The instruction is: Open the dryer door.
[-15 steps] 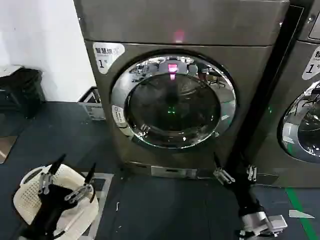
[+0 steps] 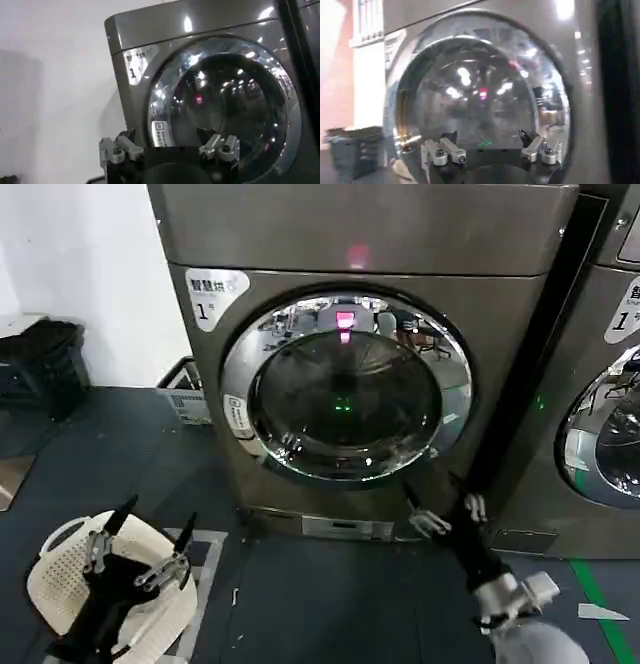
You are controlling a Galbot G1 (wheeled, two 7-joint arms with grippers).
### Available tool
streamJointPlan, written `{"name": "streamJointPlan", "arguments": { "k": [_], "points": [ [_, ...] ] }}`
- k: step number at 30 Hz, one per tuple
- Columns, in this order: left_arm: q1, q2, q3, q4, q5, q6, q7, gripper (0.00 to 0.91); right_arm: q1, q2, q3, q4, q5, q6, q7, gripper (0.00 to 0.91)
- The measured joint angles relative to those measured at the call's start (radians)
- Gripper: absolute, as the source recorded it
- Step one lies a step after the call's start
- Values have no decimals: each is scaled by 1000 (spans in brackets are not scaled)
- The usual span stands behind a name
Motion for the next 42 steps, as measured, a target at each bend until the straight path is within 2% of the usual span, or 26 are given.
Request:
{"name": "streamJointPlan", "arguments": {
  "k": [5, 11, 19, 27, 42],
  "points": [
    [6, -2, -3, -15, 0, 24, -7, 907, 127, -72, -129, -73, 36, -9, -1, 907],
    [21, -9, -18, -32, 1, 28, -9, 907, 308, -73, -278, -187, 30, -20, 5, 907],
    [31, -23, -16, -35, 1, 25, -6, 907, 507, -24, -424, -373, 53, -12, -95, 907],
    [42, -34, -21, -40, 2, 25, -6, 907, 665, 51, -501, -528, 45, -1, -106, 907],
    [56, -46, -18, -40, 2, 24, -3, 907, 789, 181, -556, -739, -26, 27, -126, 907]
  ]
}}
